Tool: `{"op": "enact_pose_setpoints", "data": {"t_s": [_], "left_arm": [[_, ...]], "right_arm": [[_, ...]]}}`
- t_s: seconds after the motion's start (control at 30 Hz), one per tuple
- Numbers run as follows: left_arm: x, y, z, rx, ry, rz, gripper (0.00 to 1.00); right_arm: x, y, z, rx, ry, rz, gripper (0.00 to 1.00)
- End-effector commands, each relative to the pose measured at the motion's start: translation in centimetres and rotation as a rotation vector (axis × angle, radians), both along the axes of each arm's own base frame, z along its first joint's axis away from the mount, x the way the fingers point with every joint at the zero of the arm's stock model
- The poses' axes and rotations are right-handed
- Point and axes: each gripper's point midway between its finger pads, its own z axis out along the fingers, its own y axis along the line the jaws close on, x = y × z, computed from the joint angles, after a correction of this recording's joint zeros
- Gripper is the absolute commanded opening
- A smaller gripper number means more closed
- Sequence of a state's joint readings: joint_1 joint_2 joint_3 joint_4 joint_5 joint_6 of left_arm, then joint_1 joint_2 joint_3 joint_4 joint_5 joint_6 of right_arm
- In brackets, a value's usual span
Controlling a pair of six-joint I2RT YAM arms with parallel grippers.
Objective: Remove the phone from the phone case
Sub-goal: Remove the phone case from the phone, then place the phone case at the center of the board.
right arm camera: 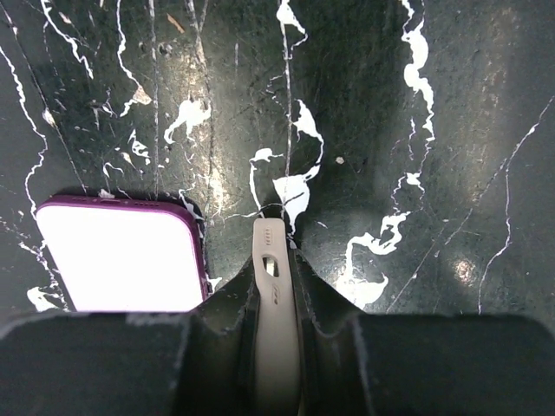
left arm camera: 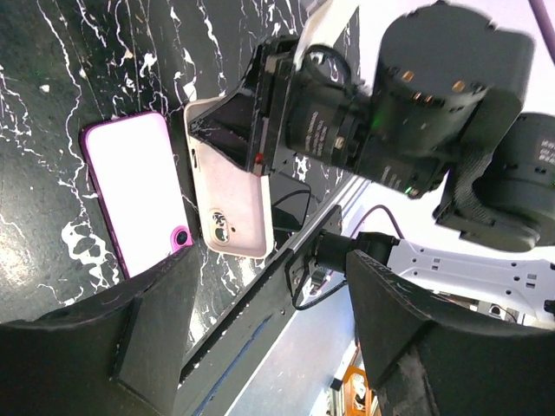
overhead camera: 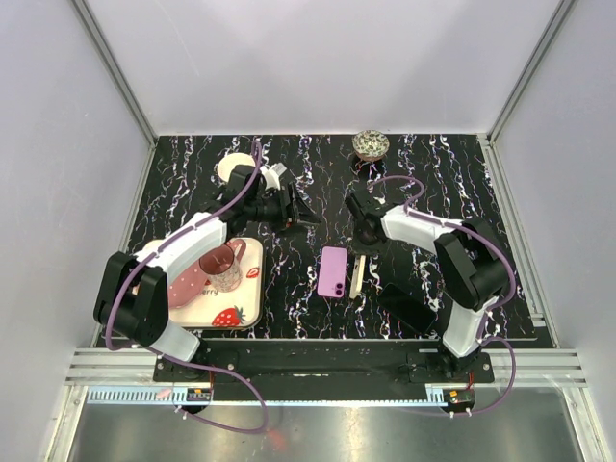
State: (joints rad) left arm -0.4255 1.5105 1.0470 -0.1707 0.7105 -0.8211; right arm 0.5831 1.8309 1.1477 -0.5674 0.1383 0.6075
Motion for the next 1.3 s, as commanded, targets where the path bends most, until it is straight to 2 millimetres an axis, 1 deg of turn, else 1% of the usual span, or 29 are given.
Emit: {"op": "enact_pose_setpoints", "data": {"t_s": [0.0,0.03,0.1,0.13,0.33,0.4,0.43,0.47,0.5,0.53,0.57,0.6,0.63,0.67,0.77,0.8,0.87,0.9,0.93,0.97,1.0,1.03,1.07,1.1,1.13,1.17,1.2,1.23,1.27], "left_arm": [[-0.1,-0.1,-0.2,-0.003,-0.018,0.001,0.7],[-0.3,0.1,-0.3,0.005,-0.02,-0.001,0.7],[-0.3,0.3,-0.3,0.017,-0.025,0.006,0.7],[-0.4,0.4,-0.2,0.023,-0.031,0.006,0.7],[-0.7,0.6,-0.1,0.028,-0.039,0.008,0.7],[-0.7,0.7,-0.2,0.034,-0.035,0.005,0.7],[-0.7,0.7,-0.1,0.035,-0.037,0.004,0.7],[-0.7,0.7,0.1,0.034,-0.04,0.003,0.7],[-0.8,0.7,0.2,0.035,-0.043,0.004,0.7],[-0.8,0.8,0.3,0.038,-0.046,0.005,0.7],[-0.8,0.8,0.3,0.04,-0.048,0.007,0.7],[-0.9,0.9,0.4,0.042,-0.05,0.008,0.7],[-0.9,1.0,0.4,0.046,-0.054,0.009,0.7],[-0.9,1.0,0.5,0.047,-0.058,0.01,0.7],[-1.0,1.1,0.5,0.051,-0.057,0.015,0.7],[-0.9,1.1,0.5,0.047,-0.055,0.019,0.7],[-0.8,0.9,0.5,0.037,-0.054,0.016,0.7],[-0.6,0.7,0.6,0.032,-0.053,0.016,0.71],[-0.6,0.6,0.7,0.03,-0.053,0.013,0.7],[-0.6,0.5,0.7,0.027,-0.053,0.008,0.7],[-0.5,0.4,0.7,0.027,-0.053,0.007,0.71],[-0.5,0.3,0.7,0.026,-0.055,0.004,0.7],[-0.5,0.3,0.7,0.025,-0.057,0.003,0.7],[-0.5,0.2,0.9,0.023,-0.063,0.002,0.7],[-0.6,0.2,0.8,0.022,-0.061,-0.002,0.7],[-0.5,0.1,0.8,0.021,-0.064,-0.002,0.71],[-0.5,0.0,0.9,0.02,-0.064,-0.002,0.7],[-0.4,0.0,0.8,0.023,-0.06,0.007,0.7],[-0.1,0.1,0.9,0.027,-0.077,0.027,0.7]], "right_arm": [[-0.4,-1.2,-0.1,0.099,0.077,-0.029,0.0],[0.5,-1.1,0.9,0.155,0.064,-0.034,0.0],[3.6,-3.0,3.3,0.219,-0.018,-0.083,0.0],[5.2,-3.1,4.9,0.255,-0.063,-0.087,0.0],[14.3,-8.4,13.3,0.253,-0.359,-0.155,0.0],[16.4,-10.6,13.8,0.233,-0.392,-0.191,0.0],[17.8,-11.2,15.2,0.235,-0.431,-0.204,0.0],[18.6,-12.0,14.4,0.231,-0.418,-0.225,0.0],[19.5,-13.8,14.4,0.227,-0.428,-0.263,0.05],[20.4,-14.6,14.8,0.227,-0.445,-0.283,0.29],[21.0,-15.5,13.6,0.225,-0.425,-0.315,0.49],[21.4,-16.4,13.3,0.223,-0.422,-0.341,0.61],[21.7,-18.5,13.2,0.218,-0.422,-0.388,0.68],[21.7,-19.3,12.4,0.218,-0.401,-0.425,0.76],[20.6,-21.8,12.4,0.198,-0.396,-0.507,0.8],[19.8,-22.1,11.6,0.187,-0.379,-0.521,0.8],[18.9,-22.1,12.7,0.187,-0.397,-0.513,0.8],[17.6,-21.8,11.7,0.193,-0.366,-0.508,0.8],[16.8,-21.4,11.7,0.205,-0.358,-0.497,0.8],[15.8,-21.0,13.0,0.224,-0.377,-0.484,0.8],[13.5,-20.4,11.0,0.238,-0.315,-0.479,0.79],[12.3,-20.0,10.7,0.249,-0.301,-0.475,0.8],[10.8,-19.5,11.8,0.268,-0.32,-0.467,0.79],[8.2,-18.5,9.6,0.284,-0.251,-0.457,0.8],[6.5,-17.7,9.0,0.29,-0.221,-0.444,0.81],[5.0,-16.8,9.8,0.306,-0.233,-0.438,0.82],[2.1,-14.5,7.9,0.299,-0.166,-0.398,0.81],[0.3,-13.2,7.4,0.313,-0.132,-0.407,0.81],[-1.1,-11.6,8.3,0.334,-0.152,-0.382,0.81]]}}
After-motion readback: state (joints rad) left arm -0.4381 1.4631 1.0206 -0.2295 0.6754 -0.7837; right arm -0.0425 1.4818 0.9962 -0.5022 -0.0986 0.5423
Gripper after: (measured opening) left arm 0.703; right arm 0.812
